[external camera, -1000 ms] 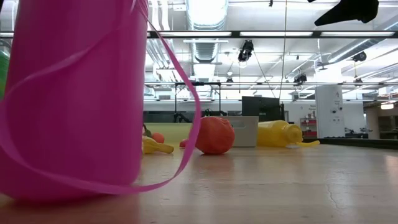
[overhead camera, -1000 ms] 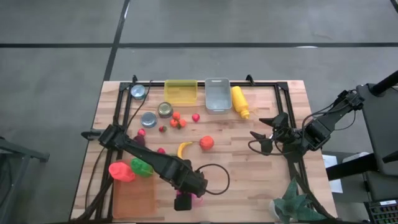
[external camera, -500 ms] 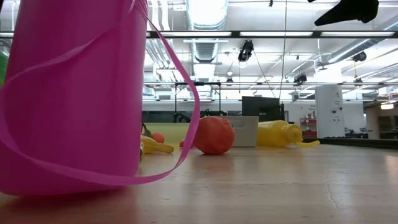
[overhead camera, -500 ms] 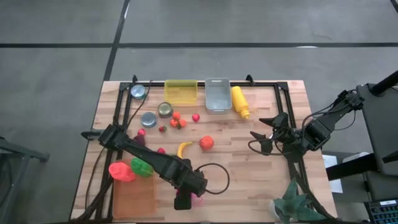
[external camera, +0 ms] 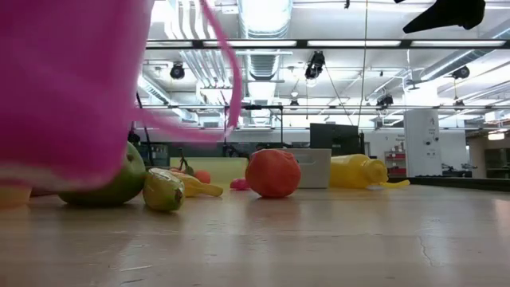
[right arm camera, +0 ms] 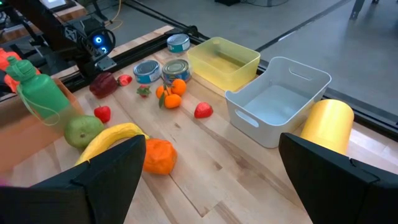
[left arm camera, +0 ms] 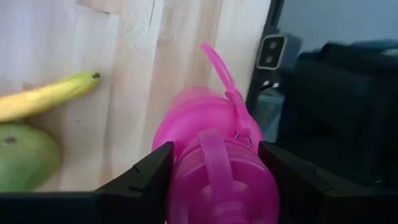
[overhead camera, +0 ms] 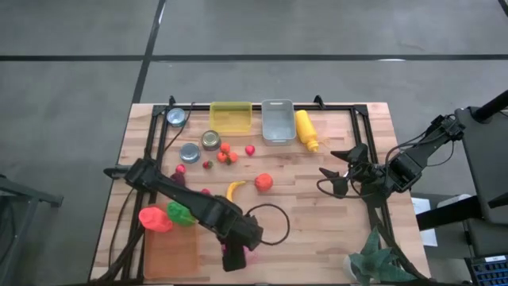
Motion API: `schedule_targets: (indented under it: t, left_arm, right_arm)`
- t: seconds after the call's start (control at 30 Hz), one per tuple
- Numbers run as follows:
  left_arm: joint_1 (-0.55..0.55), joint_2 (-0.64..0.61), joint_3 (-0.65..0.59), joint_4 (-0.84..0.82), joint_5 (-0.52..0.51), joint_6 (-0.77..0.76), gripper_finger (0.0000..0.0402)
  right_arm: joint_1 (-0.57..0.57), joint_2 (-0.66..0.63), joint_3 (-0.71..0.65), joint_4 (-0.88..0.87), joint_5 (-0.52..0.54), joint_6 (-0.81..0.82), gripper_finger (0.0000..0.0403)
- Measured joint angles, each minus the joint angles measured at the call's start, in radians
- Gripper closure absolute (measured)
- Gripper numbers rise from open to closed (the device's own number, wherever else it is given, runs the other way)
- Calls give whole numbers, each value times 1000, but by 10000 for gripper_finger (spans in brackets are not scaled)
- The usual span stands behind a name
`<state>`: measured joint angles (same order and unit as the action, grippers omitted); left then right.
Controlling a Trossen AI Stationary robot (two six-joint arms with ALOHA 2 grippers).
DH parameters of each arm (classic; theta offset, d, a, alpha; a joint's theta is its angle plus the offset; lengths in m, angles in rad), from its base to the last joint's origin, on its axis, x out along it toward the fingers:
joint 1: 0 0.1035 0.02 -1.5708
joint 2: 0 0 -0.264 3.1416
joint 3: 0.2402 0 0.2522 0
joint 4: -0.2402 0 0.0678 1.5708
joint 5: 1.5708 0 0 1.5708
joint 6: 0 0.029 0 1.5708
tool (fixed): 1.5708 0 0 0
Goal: Pick & Place Food Item
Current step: Put the pink tumbler into the orange bin
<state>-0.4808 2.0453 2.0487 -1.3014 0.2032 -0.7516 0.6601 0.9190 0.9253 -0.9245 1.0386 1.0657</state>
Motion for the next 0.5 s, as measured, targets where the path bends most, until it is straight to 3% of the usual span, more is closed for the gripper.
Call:
schedule_targets:
  t: [0.5]
  left_arm:
    - [-11,-32,104,-200,116,-507,190]
  right_arm:
    - [1,0,0,1,0,0,39]
